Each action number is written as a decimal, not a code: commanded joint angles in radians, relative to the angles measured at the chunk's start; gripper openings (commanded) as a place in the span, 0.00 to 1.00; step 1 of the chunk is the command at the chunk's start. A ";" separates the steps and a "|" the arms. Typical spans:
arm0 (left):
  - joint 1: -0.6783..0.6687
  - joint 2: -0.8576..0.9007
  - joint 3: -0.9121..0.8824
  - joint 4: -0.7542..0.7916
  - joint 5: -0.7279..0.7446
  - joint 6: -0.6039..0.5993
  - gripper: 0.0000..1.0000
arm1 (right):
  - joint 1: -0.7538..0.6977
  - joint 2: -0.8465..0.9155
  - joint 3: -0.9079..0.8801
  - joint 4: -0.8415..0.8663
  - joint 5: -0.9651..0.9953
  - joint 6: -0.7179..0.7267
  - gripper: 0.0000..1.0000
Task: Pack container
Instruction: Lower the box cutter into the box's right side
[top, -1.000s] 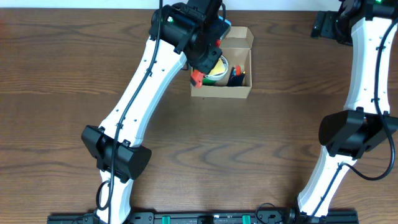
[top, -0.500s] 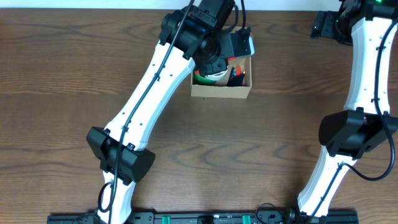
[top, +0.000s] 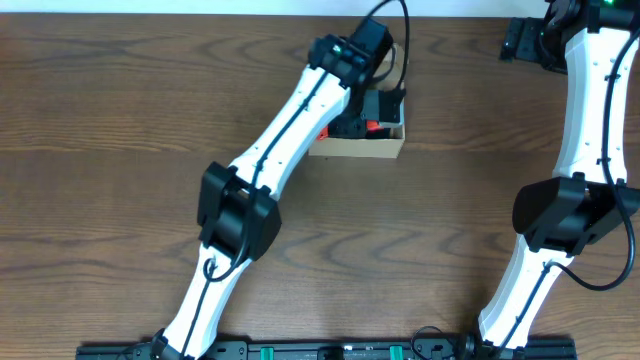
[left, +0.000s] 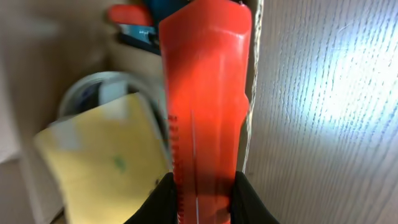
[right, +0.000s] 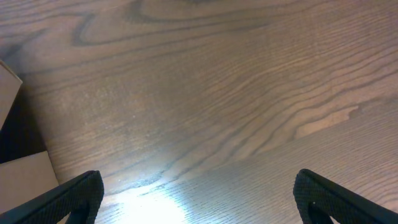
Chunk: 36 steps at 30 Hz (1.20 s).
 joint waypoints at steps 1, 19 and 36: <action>-0.003 0.025 0.012 -0.002 -0.018 0.024 0.06 | -0.008 -0.021 -0.003 -0.001 0.003 0.003 0.99; -0.003 0.043 0.012 0.024 -0.033 0.083 0.06 | -0.008 -0.021 -0.003 -0.001 0.003 0.003 0.99; -0.005 0.043 0.012 0.019 -0.040 0.104 0.06 | -0.008 -0.021 -0.003 -0.001 0.003 0.003 0.99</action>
